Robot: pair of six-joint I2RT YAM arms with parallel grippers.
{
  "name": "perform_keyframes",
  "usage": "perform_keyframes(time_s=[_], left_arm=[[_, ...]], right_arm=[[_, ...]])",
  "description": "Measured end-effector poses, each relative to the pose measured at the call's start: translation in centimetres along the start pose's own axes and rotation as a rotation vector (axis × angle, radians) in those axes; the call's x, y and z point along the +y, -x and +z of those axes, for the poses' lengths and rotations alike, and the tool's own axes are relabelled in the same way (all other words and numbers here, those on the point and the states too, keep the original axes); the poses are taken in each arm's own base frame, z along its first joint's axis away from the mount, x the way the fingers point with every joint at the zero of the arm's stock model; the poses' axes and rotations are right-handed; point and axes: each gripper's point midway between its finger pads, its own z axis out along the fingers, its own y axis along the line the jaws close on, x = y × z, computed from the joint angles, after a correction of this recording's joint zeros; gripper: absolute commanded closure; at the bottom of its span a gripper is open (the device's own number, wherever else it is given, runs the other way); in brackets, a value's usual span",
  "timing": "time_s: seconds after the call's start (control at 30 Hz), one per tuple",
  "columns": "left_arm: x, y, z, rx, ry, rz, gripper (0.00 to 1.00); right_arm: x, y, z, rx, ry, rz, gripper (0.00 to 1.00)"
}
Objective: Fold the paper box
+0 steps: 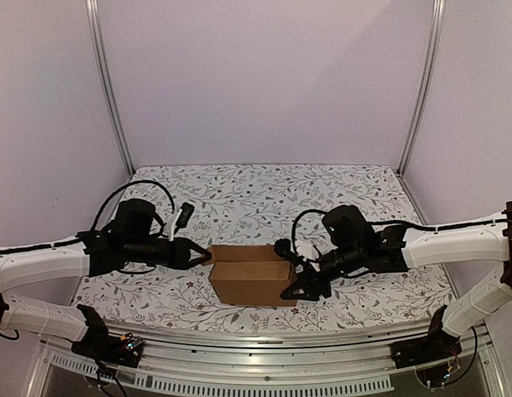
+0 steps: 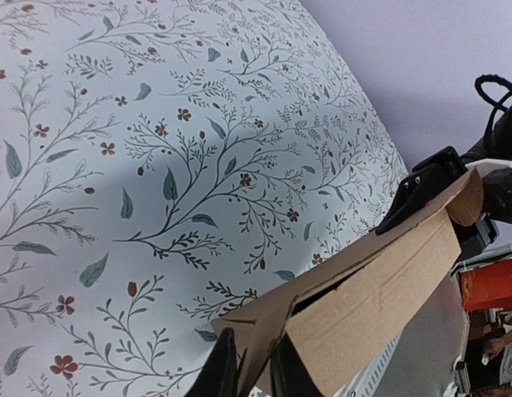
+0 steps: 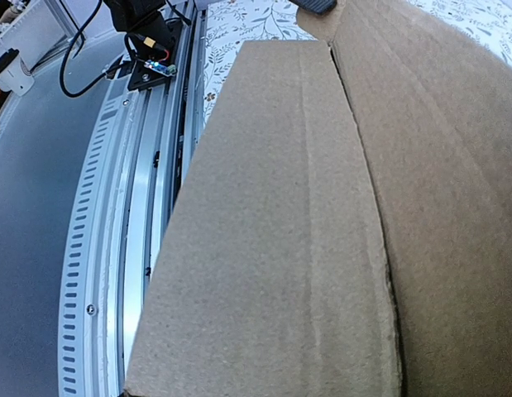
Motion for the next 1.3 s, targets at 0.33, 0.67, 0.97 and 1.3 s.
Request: perform_keyframes(time_s=[0.33,0.67,0.97,1.3], left_arm=[[-0.4,-0.3,0.4,0.014,-0.02,0.0,1.0],[0.4,-0.2,0.8,-0.018,0.064,0.02,1.0],[0.7,-0.3,1.1,-0.099,0.128,0.08,1.0],[1.7,-0.9,1.3,-0.166,0.199,0.126,1.0]], right_arm=[[-0.4,-0.2,0.5,0.006,-0.023,0.01,0.69],[-1.4,-0.6,1.7,-0.003,-0.122,-0.018,0.7],[-2.6,-1.9,3.0,-0.047,-0.188,-0.042,0.72],[-3.9,-3.1,4.9,-0.096,-0.204,-0.046,0.75]])
